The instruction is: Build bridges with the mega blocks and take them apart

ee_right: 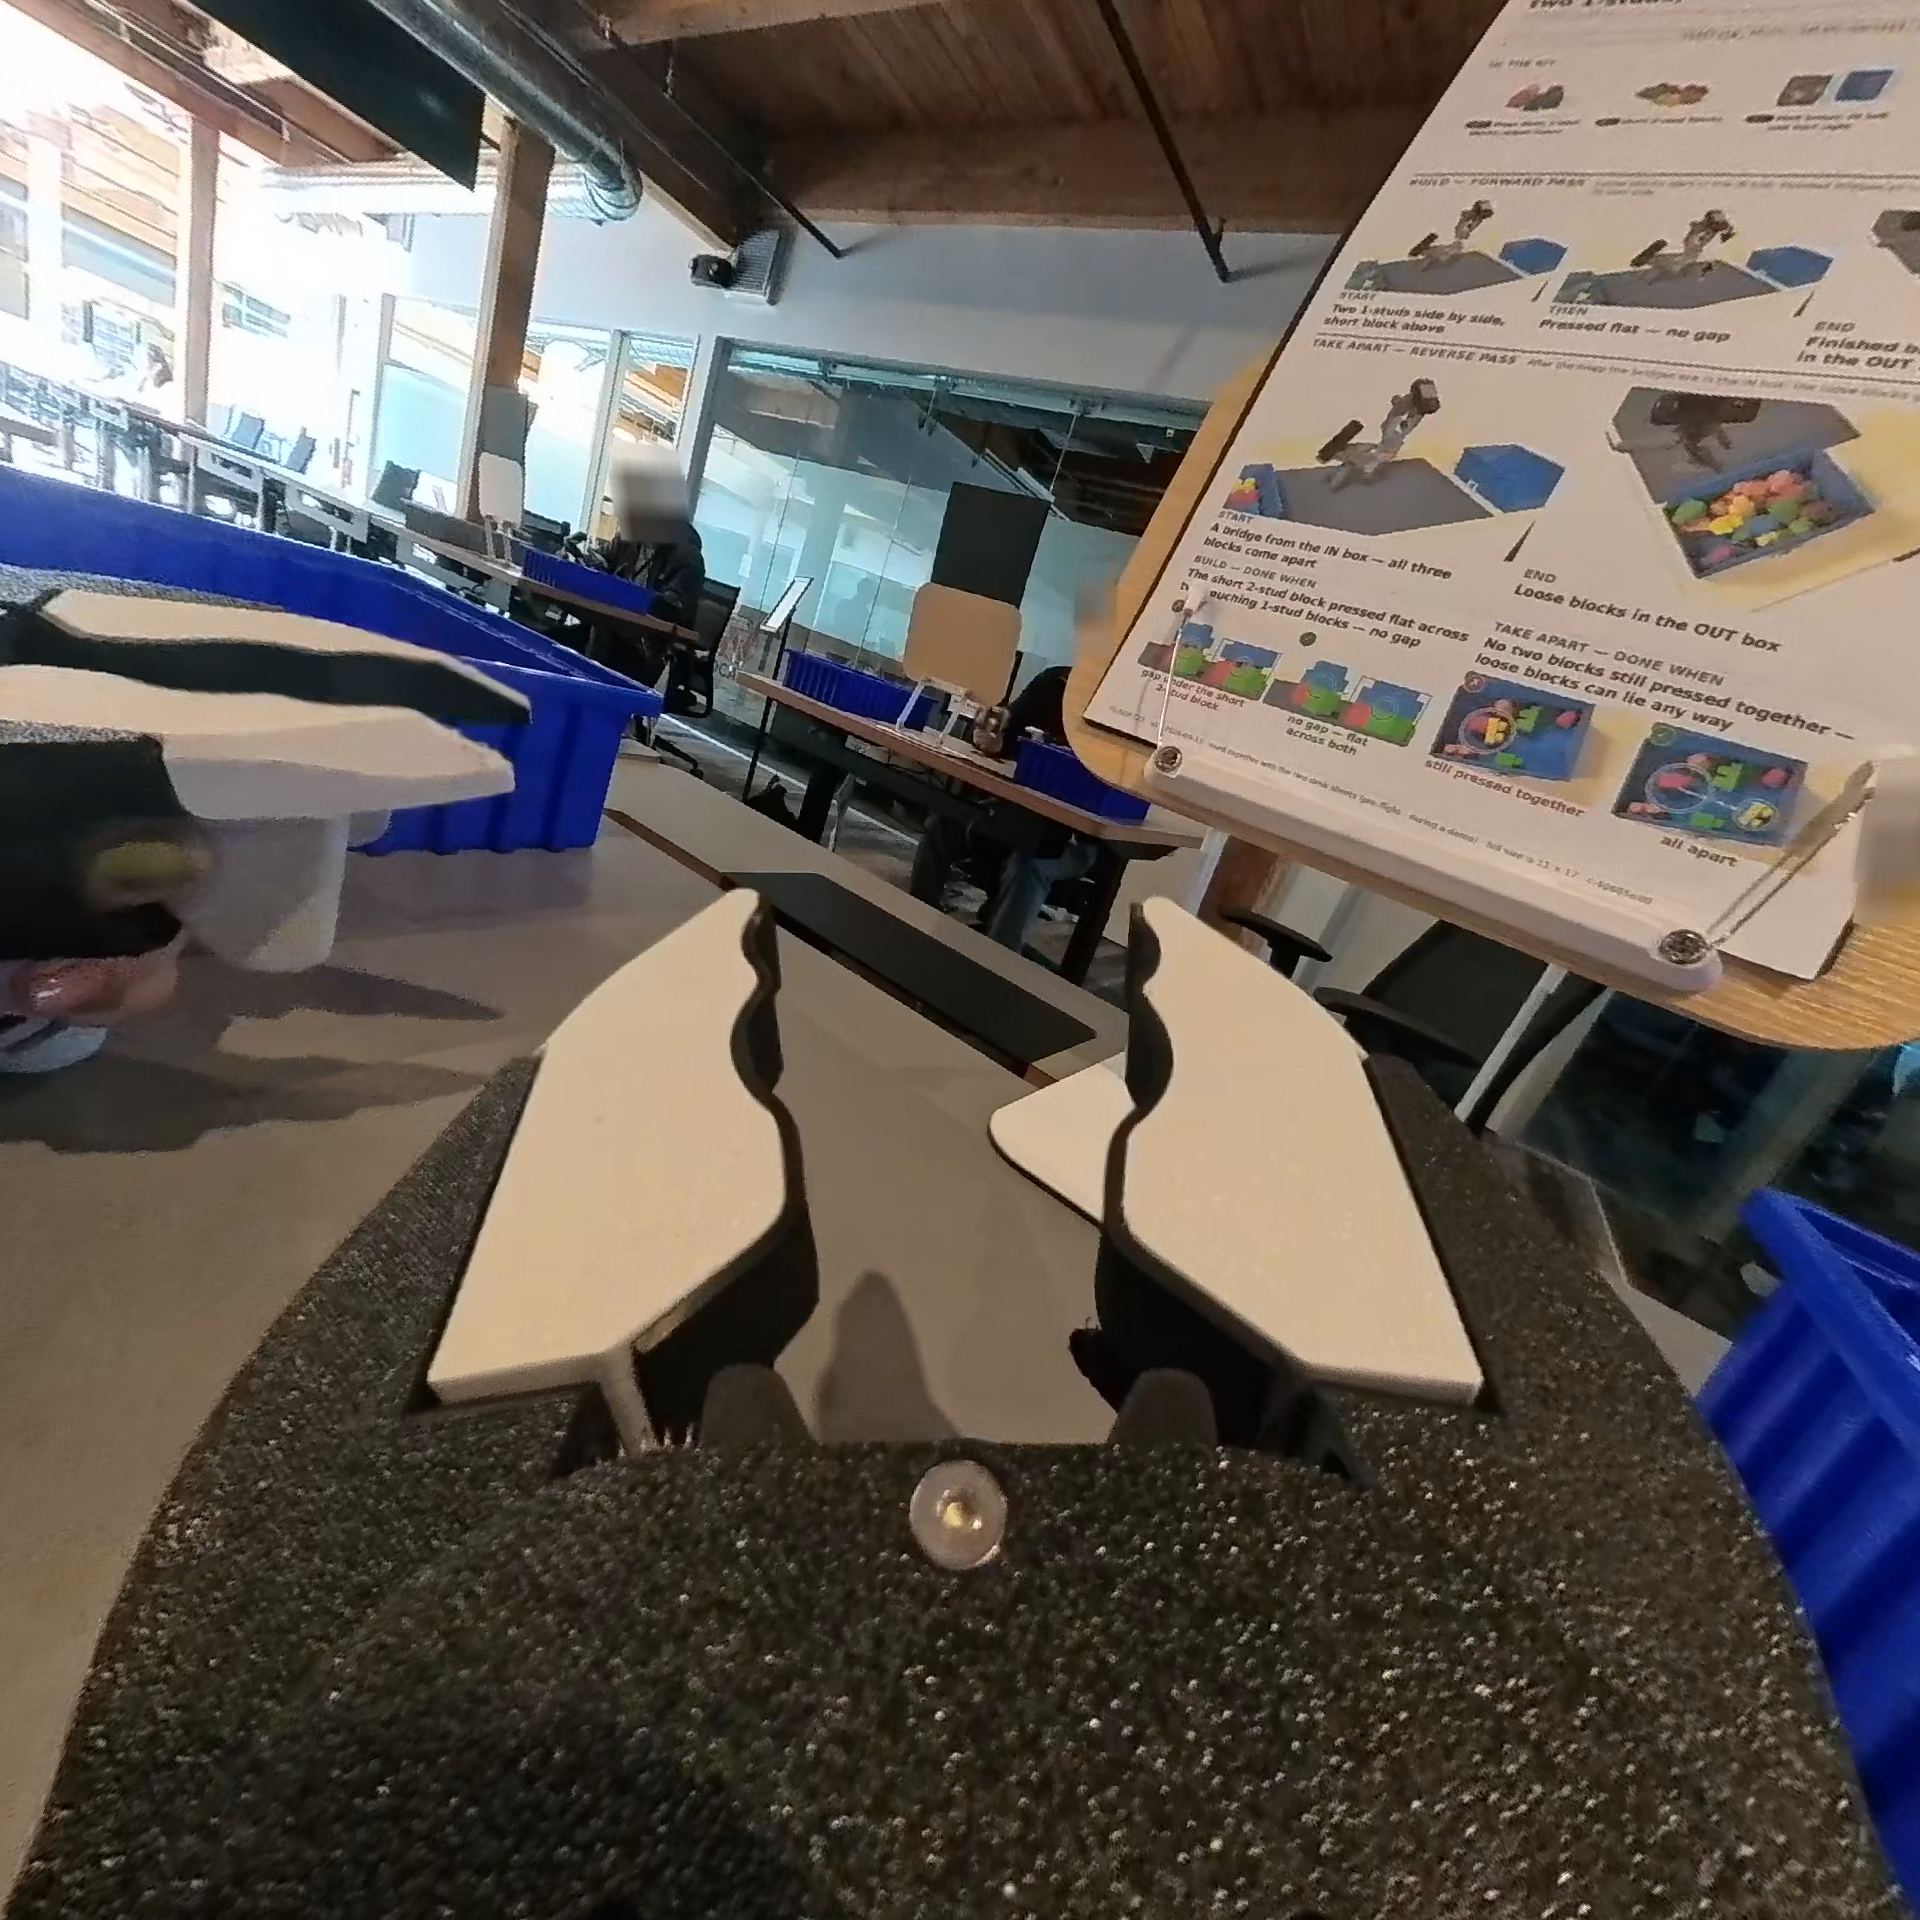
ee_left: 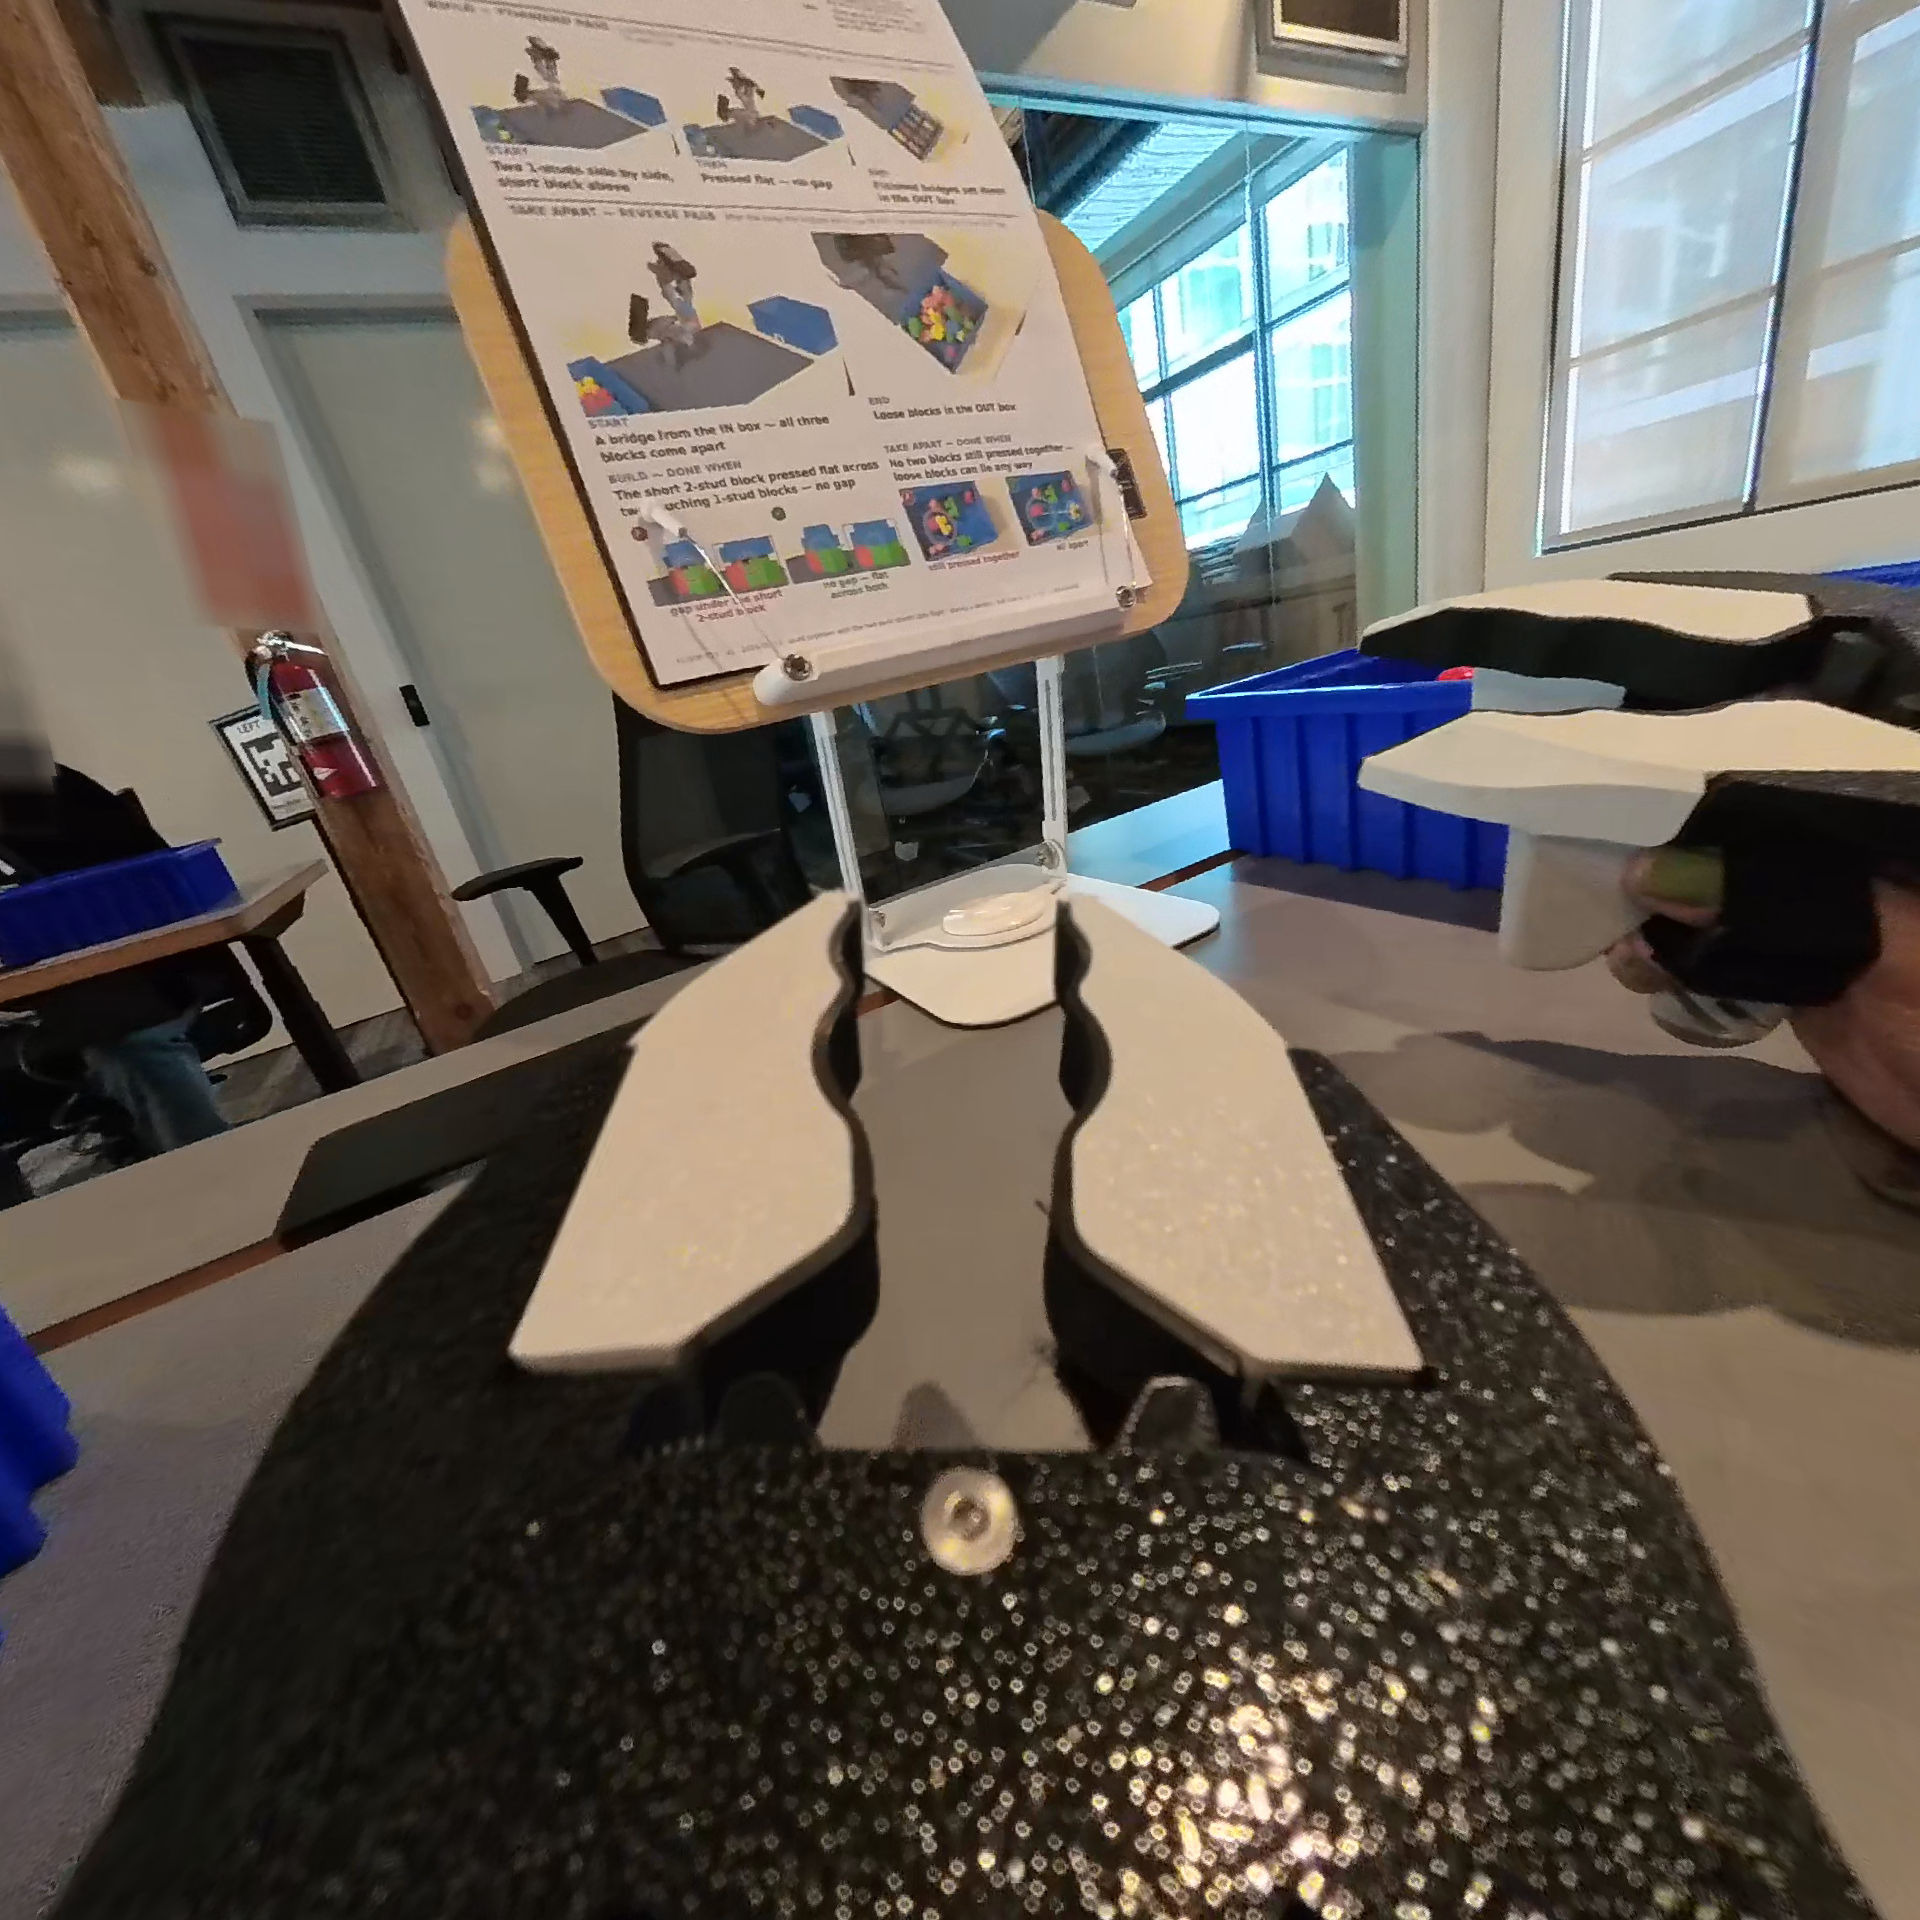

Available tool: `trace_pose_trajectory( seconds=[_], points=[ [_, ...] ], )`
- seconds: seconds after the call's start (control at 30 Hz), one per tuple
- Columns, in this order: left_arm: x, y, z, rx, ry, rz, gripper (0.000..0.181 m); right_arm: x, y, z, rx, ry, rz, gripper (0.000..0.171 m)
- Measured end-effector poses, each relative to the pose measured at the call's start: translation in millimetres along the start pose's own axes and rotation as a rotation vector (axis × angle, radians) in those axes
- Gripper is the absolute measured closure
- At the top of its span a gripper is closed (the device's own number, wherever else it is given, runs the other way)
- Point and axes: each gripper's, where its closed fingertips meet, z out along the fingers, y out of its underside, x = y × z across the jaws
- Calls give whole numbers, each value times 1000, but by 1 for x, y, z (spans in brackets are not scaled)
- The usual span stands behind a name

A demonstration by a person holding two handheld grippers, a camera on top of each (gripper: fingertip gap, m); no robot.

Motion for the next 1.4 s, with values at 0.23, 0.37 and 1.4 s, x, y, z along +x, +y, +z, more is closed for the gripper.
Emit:
trace_pose_trajectory(
  seconds=[0.23,0.37,1.4],
  points=[
    [3,-3,-3,15,7,24,168,3,1,-7,-35,40,2,118],
    [5,-5,-8,12,-5,62,181,0,-3,-19,-53,68,5,122],
    [-10,-57,-60,-177,-201,366,175,-25,-42,-61,-102,95,-183,160]
  ],
)
